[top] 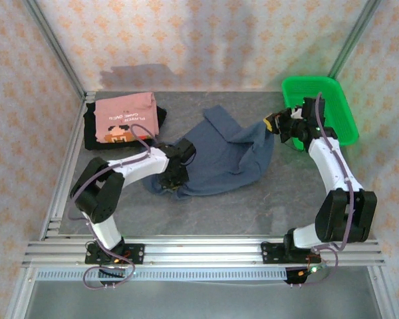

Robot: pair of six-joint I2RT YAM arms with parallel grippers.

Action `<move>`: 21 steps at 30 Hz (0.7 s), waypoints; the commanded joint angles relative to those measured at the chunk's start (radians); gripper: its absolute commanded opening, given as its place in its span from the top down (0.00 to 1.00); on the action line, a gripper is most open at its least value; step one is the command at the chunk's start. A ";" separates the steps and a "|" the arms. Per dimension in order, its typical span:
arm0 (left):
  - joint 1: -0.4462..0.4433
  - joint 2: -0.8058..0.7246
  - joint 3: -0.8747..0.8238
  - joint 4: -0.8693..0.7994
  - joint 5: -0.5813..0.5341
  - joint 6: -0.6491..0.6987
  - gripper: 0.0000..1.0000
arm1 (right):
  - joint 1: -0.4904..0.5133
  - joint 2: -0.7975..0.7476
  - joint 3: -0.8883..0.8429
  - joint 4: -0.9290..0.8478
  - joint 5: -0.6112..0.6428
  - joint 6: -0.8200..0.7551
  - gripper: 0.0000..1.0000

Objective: Fold and stack the t-shirts

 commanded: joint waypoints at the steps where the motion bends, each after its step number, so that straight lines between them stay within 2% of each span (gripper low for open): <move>1: 0.032 -0.146 0.110 -0.163 -0.200 0.086 1.00 | -0.001 -0.072 -0.006 -0.055 -0.018 -0.023 1.00; 6: 0.060 -0.272 0.337 -0.317 -0.361 0.188 1.00 | -0.001 -0.169 -0.030 -0.120 -0.020 -0.008 1.00; 13: 0.064 -0.277 0.659 -0.429 -0.450 0.346 1.00 | 0.000 -0.300 -0.037 -0.241 -0.045 0.018 1.00; 21: 0.065 -0.343 0.804 -0.421 -0.548 0.435 1.00 | 0.013 -0.434 -0.043 -0.284 -0.088 0.069 1.00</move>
